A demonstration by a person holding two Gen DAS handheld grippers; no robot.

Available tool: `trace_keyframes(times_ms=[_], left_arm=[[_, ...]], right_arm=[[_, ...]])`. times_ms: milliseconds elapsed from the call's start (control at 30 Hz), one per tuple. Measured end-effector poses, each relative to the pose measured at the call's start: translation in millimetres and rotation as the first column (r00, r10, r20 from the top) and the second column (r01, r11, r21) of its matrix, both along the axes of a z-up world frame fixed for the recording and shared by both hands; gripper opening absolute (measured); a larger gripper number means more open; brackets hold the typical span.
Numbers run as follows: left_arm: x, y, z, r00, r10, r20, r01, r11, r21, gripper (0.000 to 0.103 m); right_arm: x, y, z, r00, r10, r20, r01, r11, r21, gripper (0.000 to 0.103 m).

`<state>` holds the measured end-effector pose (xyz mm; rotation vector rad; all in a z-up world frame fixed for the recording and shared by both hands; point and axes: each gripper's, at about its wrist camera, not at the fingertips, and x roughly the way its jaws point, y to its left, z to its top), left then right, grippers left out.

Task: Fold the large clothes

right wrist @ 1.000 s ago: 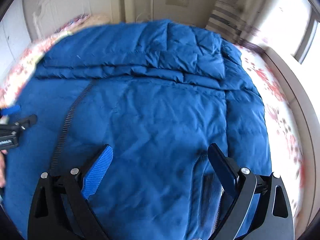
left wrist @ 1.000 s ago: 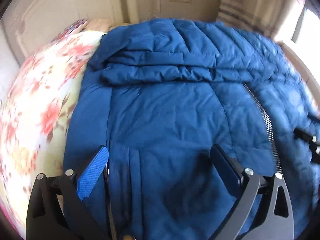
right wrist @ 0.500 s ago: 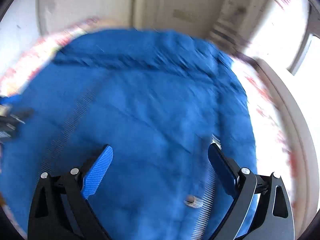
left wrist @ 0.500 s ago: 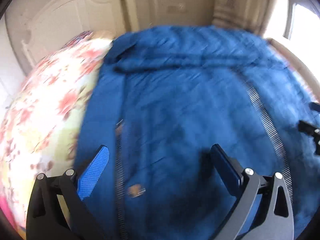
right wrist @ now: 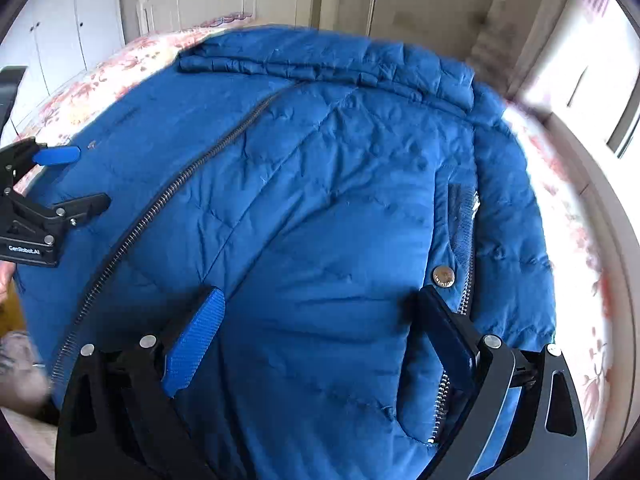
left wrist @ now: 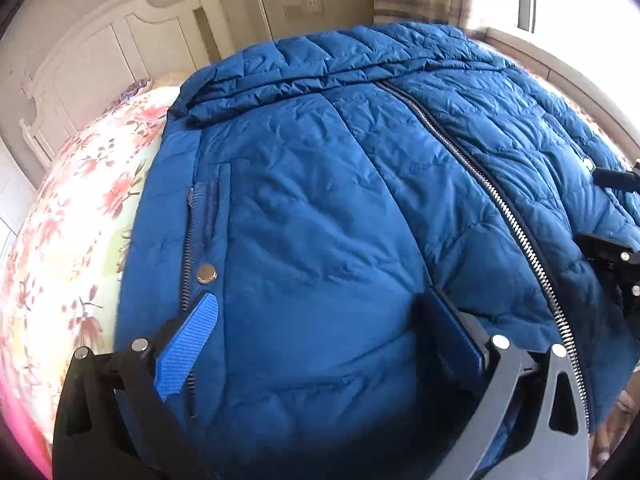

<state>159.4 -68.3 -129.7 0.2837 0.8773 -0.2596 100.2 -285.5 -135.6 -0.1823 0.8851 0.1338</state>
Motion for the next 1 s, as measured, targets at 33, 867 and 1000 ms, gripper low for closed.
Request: trace_keyframes(times_ms=[33,867,1000], left_arm=[[1,4,0,1.000,0.011,-0.022,-0.012,1.000,-0.018,0.101],[-64,39,5,0.999,-0.017,0.042,0.020,0.998,-0.057,0.101],[-72,68,28,0.991,0.042,0.125,-0.028,0.993,-0.117,0.101]], right_arm=[[-4,-3,2,1.000,-0.007,-0.009,0.008,1.000,0.013,0.093],[-71,38,3,0.988,0.141,0.066,-0.143,0.989,0.039,0.097],[-96,-7,24,0.986,0.030,0.162,-0.040,0.998,0.056,0.097]])
